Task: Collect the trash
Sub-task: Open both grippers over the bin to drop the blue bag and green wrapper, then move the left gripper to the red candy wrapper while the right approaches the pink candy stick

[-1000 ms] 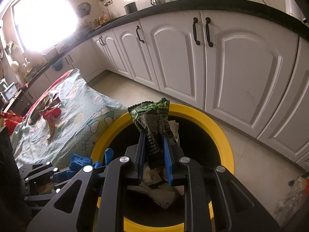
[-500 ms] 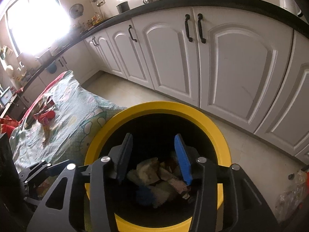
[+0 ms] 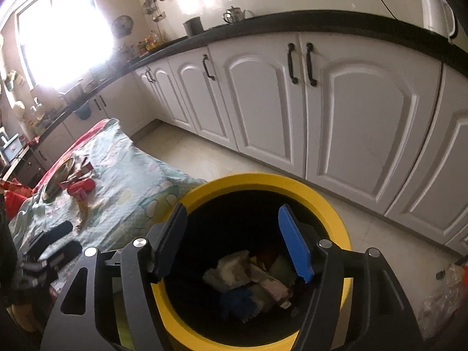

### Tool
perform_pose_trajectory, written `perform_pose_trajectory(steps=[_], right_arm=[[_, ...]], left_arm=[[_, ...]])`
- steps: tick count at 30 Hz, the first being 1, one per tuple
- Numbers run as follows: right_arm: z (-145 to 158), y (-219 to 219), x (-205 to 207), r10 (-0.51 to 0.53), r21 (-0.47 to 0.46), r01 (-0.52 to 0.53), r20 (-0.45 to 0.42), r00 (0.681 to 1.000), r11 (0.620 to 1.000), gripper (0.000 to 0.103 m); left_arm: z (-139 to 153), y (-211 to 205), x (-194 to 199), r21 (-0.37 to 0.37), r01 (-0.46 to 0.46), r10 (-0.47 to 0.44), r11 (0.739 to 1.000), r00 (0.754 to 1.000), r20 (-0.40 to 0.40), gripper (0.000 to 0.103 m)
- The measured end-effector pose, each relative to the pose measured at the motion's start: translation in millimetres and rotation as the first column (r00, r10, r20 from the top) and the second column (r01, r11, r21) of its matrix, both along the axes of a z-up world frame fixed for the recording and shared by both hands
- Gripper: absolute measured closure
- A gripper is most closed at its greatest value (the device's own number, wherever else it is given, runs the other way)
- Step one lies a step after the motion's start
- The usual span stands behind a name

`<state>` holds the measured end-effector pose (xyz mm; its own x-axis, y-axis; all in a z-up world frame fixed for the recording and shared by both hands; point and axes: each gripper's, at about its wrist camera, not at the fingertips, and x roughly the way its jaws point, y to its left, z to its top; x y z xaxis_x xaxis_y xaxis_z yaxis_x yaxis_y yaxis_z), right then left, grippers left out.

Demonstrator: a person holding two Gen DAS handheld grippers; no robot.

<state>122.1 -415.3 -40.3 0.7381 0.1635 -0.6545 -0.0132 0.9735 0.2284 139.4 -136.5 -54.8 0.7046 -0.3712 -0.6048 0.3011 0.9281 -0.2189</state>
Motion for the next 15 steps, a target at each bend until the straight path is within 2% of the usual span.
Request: perform_pose_trajectory(steps=[4, 15], right_arm=[[8, 15, -5, 0.034, -0.011, -0.033, 0.029, 0.999, 0.999, 0.037], [24, 69, -10, 0.175, -0.083, -0.169, 0.071, 0.982, 0.982, 0.034]], left_arm=[[10, 26, 0, -0.019, -0.071, 0.072, 0.997, 0.997, 0.027, 0.011], [26, 71, -3, -0.082, -0.163, 0.168, 0.983, 0.984, 0.06, 0.011]])
